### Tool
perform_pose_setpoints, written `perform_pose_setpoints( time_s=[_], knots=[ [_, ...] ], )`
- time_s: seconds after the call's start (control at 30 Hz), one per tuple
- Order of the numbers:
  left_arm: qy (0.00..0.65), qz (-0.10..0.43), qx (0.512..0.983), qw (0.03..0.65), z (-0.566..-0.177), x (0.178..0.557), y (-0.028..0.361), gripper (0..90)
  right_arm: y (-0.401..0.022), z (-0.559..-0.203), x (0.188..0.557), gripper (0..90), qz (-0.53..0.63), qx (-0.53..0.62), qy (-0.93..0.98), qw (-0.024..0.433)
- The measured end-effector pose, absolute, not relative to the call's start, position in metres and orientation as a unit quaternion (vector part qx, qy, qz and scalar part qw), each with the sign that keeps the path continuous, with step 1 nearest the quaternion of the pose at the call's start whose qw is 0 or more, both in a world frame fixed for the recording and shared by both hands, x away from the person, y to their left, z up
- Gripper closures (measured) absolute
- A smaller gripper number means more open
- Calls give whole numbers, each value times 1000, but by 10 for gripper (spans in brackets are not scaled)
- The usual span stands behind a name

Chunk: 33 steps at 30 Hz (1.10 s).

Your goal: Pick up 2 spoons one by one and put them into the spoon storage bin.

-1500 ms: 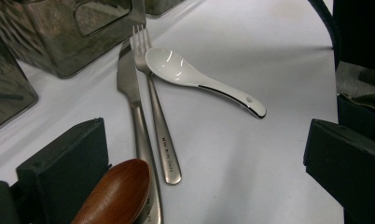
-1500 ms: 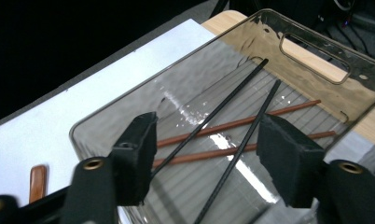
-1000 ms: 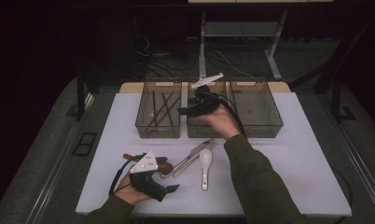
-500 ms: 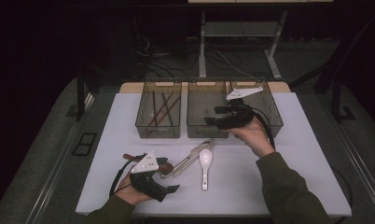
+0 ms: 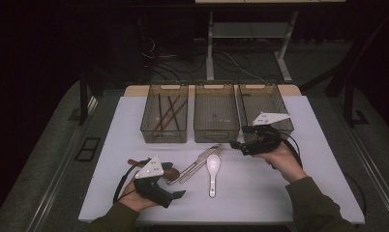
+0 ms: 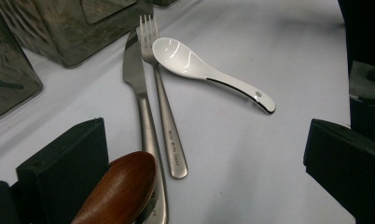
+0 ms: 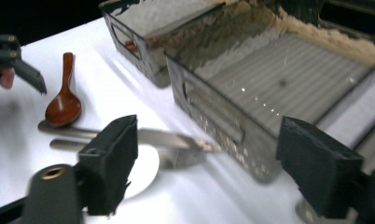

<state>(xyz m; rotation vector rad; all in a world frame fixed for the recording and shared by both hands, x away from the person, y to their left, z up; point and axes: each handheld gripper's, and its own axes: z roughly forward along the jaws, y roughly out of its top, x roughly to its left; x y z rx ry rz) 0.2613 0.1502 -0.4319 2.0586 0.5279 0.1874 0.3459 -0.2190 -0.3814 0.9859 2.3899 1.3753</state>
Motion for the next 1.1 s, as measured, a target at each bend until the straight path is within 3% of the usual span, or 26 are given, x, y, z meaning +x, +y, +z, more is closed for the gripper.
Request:
perform_pose_setpoints(
  time_s=[0.17,0.97,1.1],
  knots=[
    [219,79,844,484,-431,261,150,0,-237,-394,330,195,469,345,808,93],
    [225,100,851,464,-426,267,154,0,-281,-438,258,176,447,334,819,131],
    [239,111,849,458,-423,275,161,50,-286,-439,250,176,441,336,821,135]
  ],
)
